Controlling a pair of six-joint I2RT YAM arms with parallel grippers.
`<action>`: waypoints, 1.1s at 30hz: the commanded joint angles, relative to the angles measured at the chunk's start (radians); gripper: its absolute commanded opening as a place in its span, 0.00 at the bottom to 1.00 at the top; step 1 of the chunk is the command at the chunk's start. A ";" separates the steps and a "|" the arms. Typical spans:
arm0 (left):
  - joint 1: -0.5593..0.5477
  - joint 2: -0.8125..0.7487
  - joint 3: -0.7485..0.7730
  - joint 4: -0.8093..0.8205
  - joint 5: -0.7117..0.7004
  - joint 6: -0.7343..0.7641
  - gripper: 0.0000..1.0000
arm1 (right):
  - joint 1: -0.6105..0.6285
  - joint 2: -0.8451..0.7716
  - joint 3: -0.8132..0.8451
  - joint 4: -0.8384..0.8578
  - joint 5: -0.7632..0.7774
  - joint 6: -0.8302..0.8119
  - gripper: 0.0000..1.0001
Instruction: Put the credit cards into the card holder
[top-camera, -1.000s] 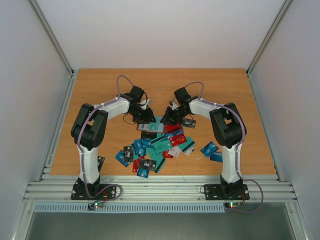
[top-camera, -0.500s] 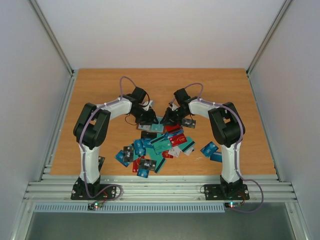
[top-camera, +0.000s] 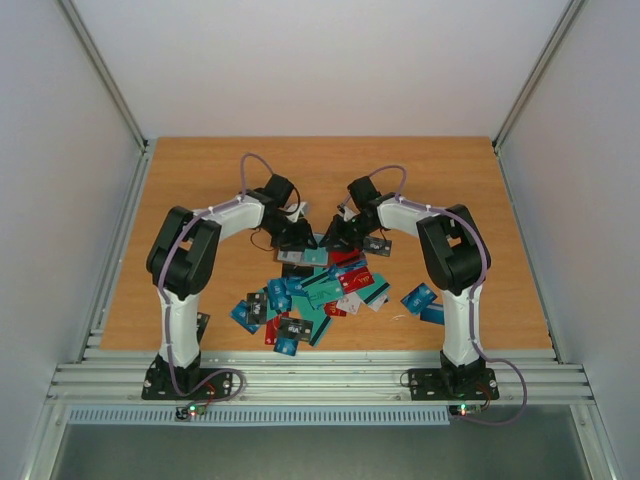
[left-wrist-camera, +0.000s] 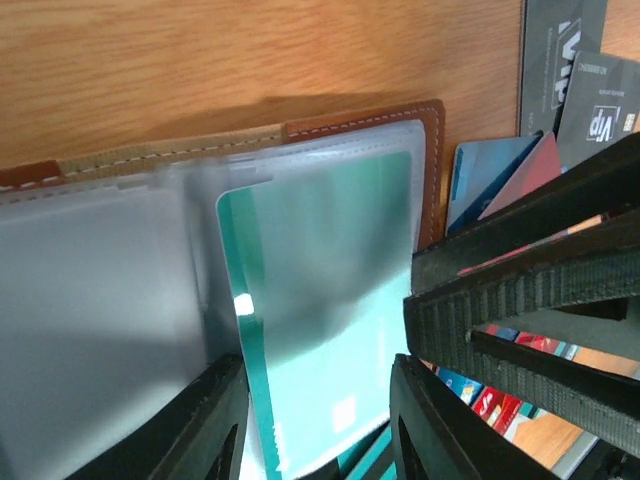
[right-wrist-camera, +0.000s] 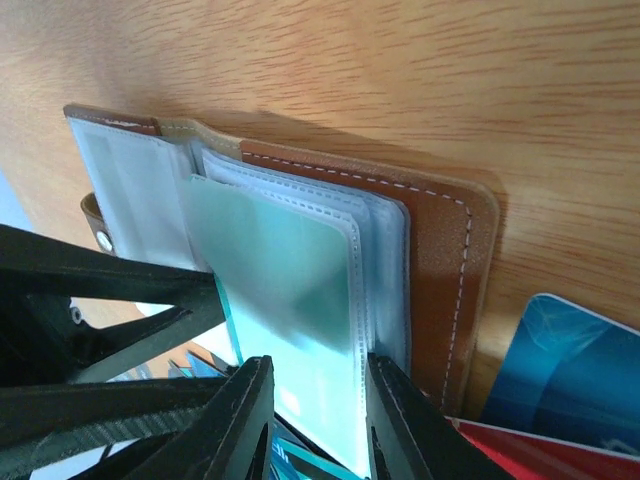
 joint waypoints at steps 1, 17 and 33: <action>-0.012 -0.069 0.020 -0.028 0.000 0.009 0.41 | 0.006 -0.048 0.004 -0.037 0.019 -0.032 0.28; -0.004 -0.061 0.065 -0.086 -0.002 0.015 0.36 | -0.006 -0.069 0.012 -0.062 0.023 -0.056 0.31; -0.005 0.066 0.126 -0.066 0.039 0.035 0.10 | -0.024 -0.047 0.021 -0.041 -0.013 -0.041 0.31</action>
